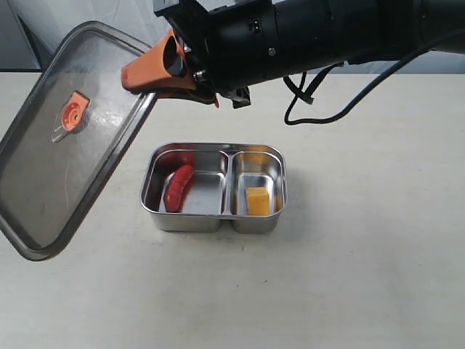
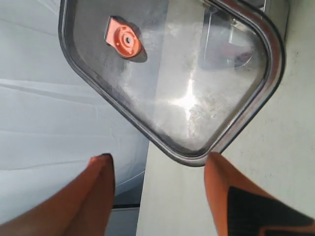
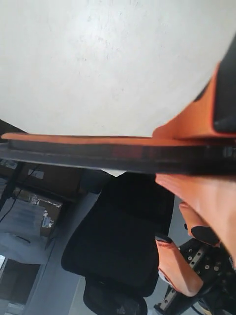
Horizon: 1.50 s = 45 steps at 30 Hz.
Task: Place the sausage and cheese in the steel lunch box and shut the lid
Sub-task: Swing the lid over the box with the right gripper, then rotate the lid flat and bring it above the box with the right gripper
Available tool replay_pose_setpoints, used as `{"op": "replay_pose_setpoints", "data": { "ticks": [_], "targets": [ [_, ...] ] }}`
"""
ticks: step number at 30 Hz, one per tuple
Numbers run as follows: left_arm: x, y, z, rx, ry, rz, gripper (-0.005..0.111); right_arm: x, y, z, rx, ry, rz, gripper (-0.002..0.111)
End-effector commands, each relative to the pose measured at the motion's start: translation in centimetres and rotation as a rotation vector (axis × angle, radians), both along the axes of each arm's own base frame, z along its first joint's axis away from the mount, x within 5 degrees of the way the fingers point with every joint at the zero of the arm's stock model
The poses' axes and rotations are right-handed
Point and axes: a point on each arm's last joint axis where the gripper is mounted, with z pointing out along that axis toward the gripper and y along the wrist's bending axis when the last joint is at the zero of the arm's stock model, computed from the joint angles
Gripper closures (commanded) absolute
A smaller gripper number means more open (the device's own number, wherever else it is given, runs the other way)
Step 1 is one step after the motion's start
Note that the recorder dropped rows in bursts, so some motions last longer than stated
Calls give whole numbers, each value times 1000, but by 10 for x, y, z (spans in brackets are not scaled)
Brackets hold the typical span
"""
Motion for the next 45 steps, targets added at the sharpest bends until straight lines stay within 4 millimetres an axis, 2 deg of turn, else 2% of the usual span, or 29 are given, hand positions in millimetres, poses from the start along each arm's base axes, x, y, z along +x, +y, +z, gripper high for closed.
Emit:
{"op": "replay_pose_setpoints", "data": {
  "ticks": [1,3,5,7,10,11,13,15,20,22,26,31,35,39,45],
  "targets": [
    [1,1,1,-29,0,16,54,-1,-6,14,17,-44,-55,108],
    [2,4,2,-74,5,74,54,-2,-14,21,13,-52,-158,108],
    [0,10,4,-105,-25,130,56,-7,-31,20,-12,-80,-301,108],
    [-4,13,6,-192,-29,148,56,-15,-55,12,-18,-51,-502,108],
    [-5,12,9,-287,-40,154,56,-30,-75,-5,-21,38,-701,109],
    [-4,12,11,-315,-47,156,56,-36,-79,-13,-62,10,-722,109],
    [-4,11,17,-413,-76,154,56,-50,-82,-26,-126,1,-775,109],
    [-4,9,22,-511,-89,146,56,-56,-76,-30,-153,-7,-779,109],
    [-4,8,24,-677,-25,160,56,-54,-79,-28,-152,49,-951,109],
    [-4,8,24,-748,9,176,56,-53,-78,-25,-143,36,-945,109],
    [-4,8,24,-792,26,183,56,-51,-76,-15,-153,-138,-894,109],
    [-5,6,22,-816,71,179,56,-48,-70,3,-103,-181,-874,109],
    [-5,6,22,-815,72,179,56,-42,-73,12,-84,-211,-945,109],
    [-5,6,22,-815,72,179,56,-41,-75,13,-65,-186,-982,109],
    [-5,6,22,-815,72,179,56,-49,-66,12,-29,-88,-871,109]
  ]
}}
